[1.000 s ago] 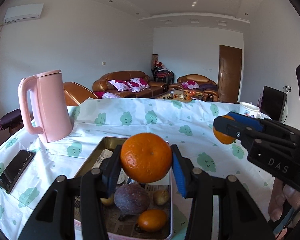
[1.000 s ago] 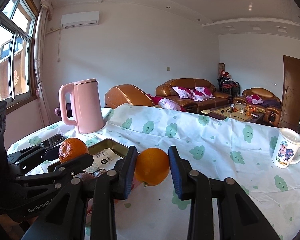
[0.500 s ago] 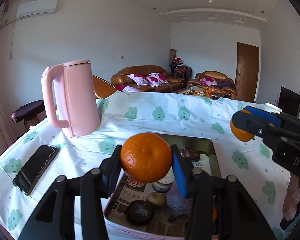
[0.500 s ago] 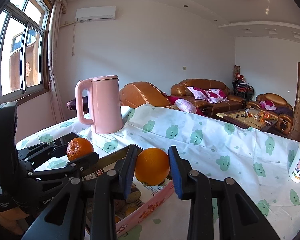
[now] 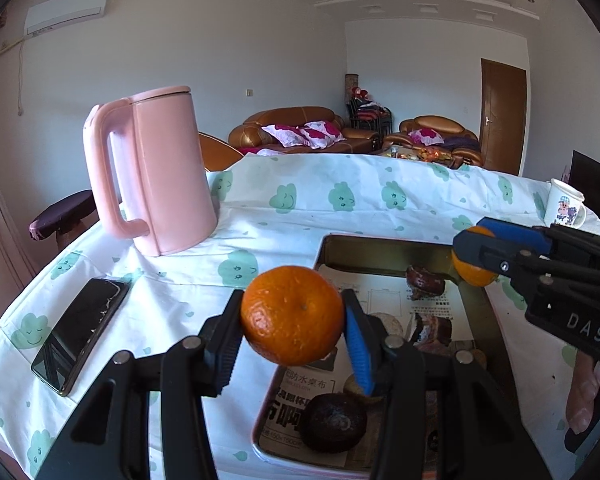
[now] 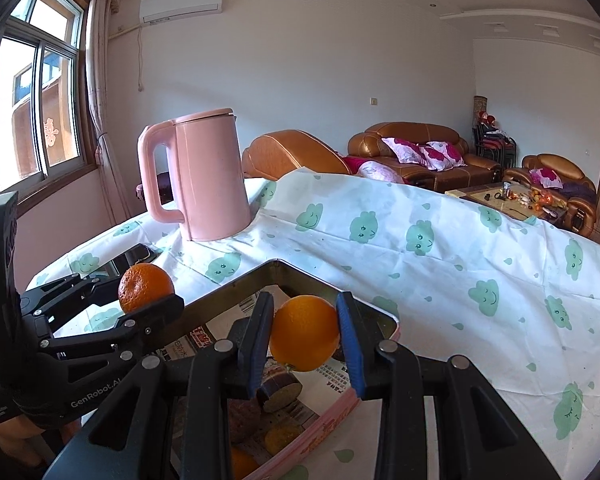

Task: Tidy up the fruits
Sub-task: 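Open the left tool over the tin while the right tool releases its orange into it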

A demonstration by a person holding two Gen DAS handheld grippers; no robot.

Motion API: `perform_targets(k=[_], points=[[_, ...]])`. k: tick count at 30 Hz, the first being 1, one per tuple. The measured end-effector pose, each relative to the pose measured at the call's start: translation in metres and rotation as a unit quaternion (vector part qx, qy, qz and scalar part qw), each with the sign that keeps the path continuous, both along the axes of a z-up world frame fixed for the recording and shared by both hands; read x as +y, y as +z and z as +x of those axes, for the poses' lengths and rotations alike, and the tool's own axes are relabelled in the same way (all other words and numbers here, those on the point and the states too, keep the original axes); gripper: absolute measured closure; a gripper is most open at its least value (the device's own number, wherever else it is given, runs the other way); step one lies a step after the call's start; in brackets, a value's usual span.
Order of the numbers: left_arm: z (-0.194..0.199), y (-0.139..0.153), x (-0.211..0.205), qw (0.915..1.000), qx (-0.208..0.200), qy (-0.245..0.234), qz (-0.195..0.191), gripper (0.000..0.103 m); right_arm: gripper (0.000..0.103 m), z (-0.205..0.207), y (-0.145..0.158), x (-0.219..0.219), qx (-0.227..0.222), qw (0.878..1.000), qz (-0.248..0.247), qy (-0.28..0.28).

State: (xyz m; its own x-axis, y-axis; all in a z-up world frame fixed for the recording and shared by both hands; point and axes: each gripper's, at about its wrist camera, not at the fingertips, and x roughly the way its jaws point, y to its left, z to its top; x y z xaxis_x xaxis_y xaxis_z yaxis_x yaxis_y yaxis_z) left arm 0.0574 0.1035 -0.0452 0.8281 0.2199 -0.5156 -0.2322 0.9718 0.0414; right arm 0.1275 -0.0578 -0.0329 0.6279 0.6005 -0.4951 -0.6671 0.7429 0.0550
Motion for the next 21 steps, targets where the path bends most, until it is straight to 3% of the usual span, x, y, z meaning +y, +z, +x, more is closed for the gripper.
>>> perform_targets(k=[8,16,18,21], points=[[0.009,-0.007,0.004,0.9995,0.03,-0.008,-0.004,0.054,0.068,0.01,-0.018,0.016,0.023,0.999,-0.027,0.002],[0.013,-0.009,-0.003,0.9988,0.044,-0.016,0.016,0.051,0.068,0.017,-0.029,0.017,0.05,0.998,-0.049,-0.004],[0.013,-0.009,-0.007,0.9986,0.046,-0.016,0.021,0.04,0.067,0.018,-0.031,0.017,0.054,0.997,-0.054,-0.003],[0.012,-0.008,-0.01,0.9987,0.04,-0.012,0.028,0.03,0.052,0.019,-0.033,0.016,0.066,0.996,-0.052,0.003]])
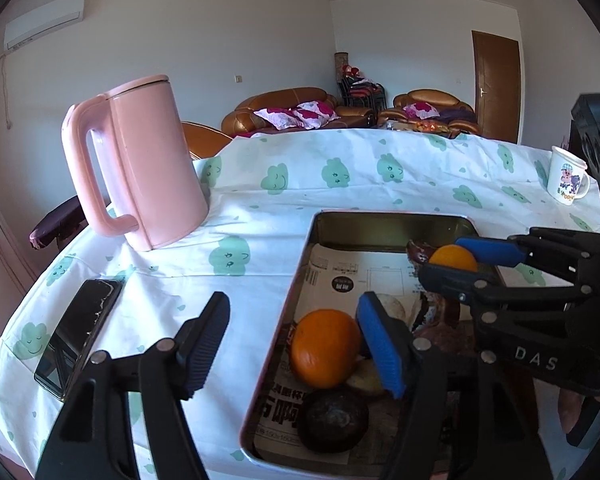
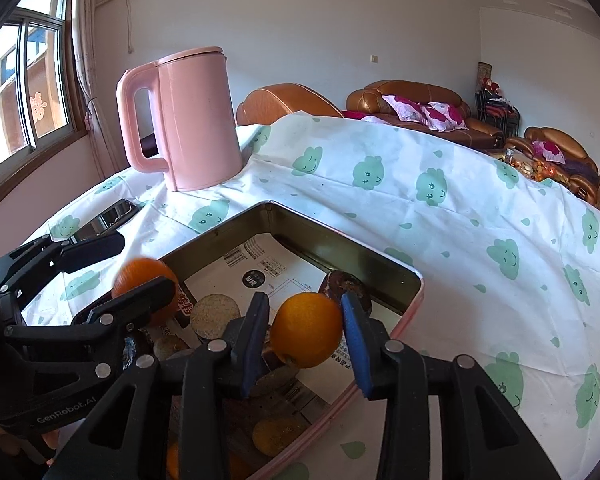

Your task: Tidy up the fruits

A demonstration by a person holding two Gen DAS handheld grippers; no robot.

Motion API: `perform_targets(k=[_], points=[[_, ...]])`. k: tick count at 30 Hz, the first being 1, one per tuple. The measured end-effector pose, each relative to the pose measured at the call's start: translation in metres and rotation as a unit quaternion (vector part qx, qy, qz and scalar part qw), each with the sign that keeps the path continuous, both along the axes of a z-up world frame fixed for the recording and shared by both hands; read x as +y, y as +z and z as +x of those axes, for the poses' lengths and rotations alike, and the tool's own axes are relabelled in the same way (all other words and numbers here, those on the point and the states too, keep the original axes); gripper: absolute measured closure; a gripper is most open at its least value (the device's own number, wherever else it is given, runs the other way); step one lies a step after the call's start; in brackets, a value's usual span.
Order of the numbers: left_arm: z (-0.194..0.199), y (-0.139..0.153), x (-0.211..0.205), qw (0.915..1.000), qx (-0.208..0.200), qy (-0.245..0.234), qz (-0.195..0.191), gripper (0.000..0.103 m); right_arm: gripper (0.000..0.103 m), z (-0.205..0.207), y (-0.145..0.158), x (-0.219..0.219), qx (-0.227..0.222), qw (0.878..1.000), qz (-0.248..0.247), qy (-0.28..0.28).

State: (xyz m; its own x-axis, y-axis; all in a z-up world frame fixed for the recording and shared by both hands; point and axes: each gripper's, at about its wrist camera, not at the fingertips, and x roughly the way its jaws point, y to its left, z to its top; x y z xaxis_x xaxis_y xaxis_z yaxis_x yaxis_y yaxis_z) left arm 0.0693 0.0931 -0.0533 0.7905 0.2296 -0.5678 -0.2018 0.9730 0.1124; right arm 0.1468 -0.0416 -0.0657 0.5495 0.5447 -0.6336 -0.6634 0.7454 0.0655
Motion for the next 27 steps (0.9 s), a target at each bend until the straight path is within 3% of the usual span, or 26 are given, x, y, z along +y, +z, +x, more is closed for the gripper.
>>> perform_targets(k=[4,11,19,27], points=[[-0.002,0.001,0.0,1.0,-0.002,0.001,-0.002,0.029,0.046,-0.005,0.002,-0.002,-0.011,1.0,-0.001,-0.006],[-0.021,0.015,0.003,0.9989,-0.042,0.004,-0.02,0.014,0.041,-0.019,0.015,-0.018,-0.027,0.999,0.019,-0.018],[-0.046,0.032,0.008,0.9953,-0.085,0.01,-0.045,0.009,0.034,-0.046,0.044,-0.044,-0.067,0.996,0.046,-0.038],[-0.053,0.037,0.001,0.9945,-0.094,0.006,-0.044,0.008,0.032,-0.066,0.056,-0.061,-0.088,0.993,0.056,-0.046]])
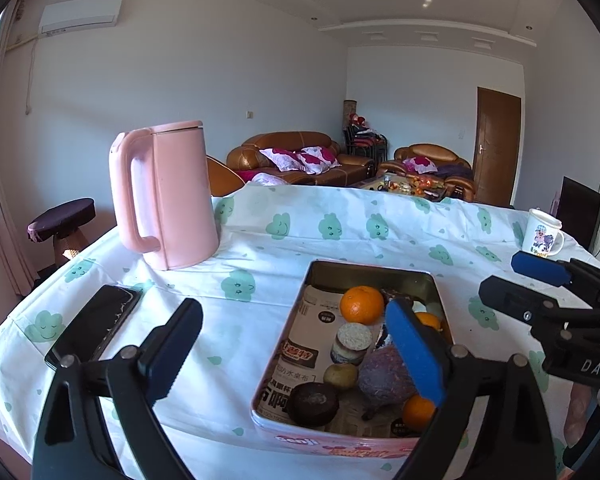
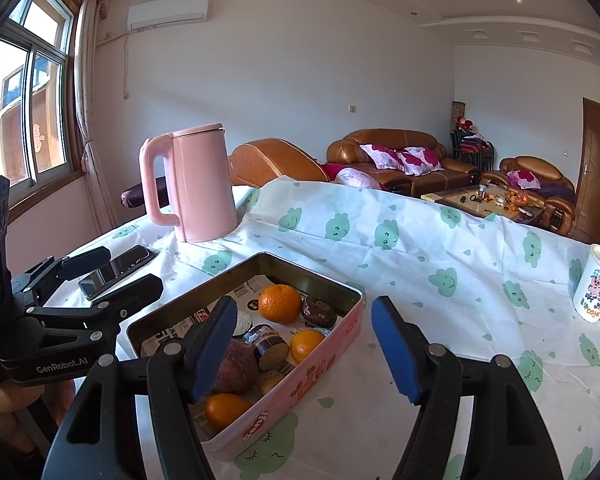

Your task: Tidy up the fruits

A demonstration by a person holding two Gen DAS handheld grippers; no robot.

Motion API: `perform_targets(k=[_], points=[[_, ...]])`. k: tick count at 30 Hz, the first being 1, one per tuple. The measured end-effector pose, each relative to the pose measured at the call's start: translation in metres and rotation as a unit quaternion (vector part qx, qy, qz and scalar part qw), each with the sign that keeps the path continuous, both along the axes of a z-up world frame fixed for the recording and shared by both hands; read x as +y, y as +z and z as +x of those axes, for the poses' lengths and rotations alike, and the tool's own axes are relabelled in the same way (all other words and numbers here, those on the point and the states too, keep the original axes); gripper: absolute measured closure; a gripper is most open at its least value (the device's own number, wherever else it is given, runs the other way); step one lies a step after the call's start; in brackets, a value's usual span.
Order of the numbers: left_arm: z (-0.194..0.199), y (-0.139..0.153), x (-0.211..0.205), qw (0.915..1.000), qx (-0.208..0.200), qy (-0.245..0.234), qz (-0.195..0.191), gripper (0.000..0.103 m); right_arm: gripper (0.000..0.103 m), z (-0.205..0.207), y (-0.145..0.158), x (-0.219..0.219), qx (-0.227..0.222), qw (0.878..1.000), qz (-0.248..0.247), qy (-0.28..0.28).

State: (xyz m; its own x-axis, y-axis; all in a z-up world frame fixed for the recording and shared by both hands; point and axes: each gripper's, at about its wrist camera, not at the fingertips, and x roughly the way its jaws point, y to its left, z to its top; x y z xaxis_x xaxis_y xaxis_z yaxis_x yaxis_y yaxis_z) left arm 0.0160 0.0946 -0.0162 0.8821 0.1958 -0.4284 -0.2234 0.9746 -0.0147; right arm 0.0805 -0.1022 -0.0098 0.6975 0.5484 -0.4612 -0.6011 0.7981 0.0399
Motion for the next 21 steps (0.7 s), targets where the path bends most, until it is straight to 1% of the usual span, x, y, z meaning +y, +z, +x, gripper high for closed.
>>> perform_targets(k=[21], points=[[-0.005,0.003,-0.013,1.0,-0.002,-0.007,0.005,0.007,0.031,-0.014,0.005,-0.018,-0.008,1.0,0.018,-0.008]])
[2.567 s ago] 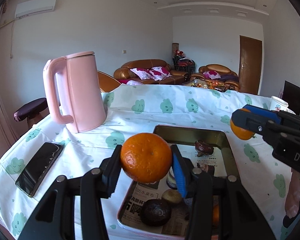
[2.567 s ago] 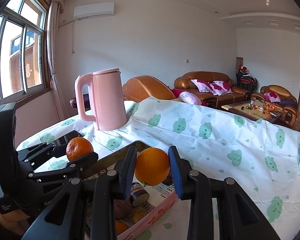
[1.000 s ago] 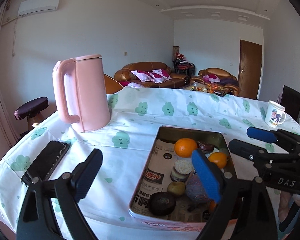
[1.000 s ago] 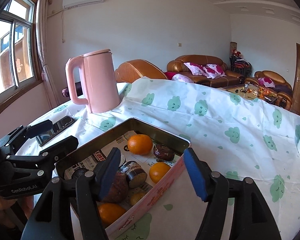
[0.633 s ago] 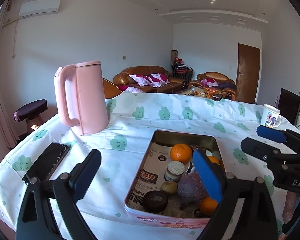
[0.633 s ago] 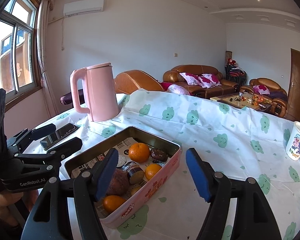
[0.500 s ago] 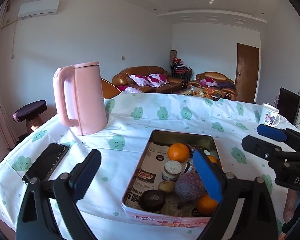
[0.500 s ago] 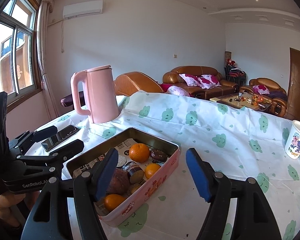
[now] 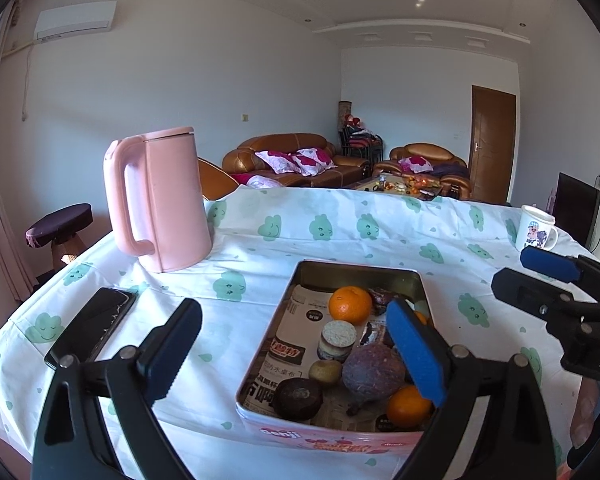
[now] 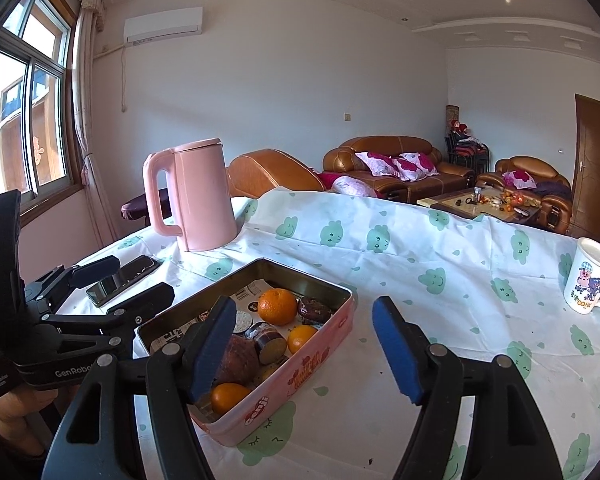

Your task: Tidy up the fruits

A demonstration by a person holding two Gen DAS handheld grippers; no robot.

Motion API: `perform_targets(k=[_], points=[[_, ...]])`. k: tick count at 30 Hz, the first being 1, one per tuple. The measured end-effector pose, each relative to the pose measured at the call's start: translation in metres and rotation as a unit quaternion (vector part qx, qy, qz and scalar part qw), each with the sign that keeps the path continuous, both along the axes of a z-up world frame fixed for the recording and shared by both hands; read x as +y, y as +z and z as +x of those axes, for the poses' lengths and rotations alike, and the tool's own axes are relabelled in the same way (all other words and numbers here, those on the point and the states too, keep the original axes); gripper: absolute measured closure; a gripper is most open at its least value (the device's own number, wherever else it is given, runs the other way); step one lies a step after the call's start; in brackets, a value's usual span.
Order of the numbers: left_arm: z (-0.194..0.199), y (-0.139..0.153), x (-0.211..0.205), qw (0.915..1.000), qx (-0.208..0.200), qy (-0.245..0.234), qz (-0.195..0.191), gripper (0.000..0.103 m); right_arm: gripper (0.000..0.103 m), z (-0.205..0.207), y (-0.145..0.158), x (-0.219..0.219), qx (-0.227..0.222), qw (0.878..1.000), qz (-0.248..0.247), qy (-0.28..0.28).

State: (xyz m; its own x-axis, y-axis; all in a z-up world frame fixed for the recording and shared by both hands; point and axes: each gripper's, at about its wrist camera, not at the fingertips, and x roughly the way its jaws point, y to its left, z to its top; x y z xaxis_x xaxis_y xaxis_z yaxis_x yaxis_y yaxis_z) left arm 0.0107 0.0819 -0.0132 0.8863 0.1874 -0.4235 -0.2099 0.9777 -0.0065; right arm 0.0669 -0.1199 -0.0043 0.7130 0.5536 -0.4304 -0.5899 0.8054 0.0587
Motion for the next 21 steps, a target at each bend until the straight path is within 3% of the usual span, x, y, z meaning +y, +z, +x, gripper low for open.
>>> perform_targets(k=[21], points=[[0.001,0.003,-0.009,1.0,-0.003,0.001,0.009,0.0,0.03,-0.002,0.005,-0.017,-0.007,1.0,0.008,-0.017]])
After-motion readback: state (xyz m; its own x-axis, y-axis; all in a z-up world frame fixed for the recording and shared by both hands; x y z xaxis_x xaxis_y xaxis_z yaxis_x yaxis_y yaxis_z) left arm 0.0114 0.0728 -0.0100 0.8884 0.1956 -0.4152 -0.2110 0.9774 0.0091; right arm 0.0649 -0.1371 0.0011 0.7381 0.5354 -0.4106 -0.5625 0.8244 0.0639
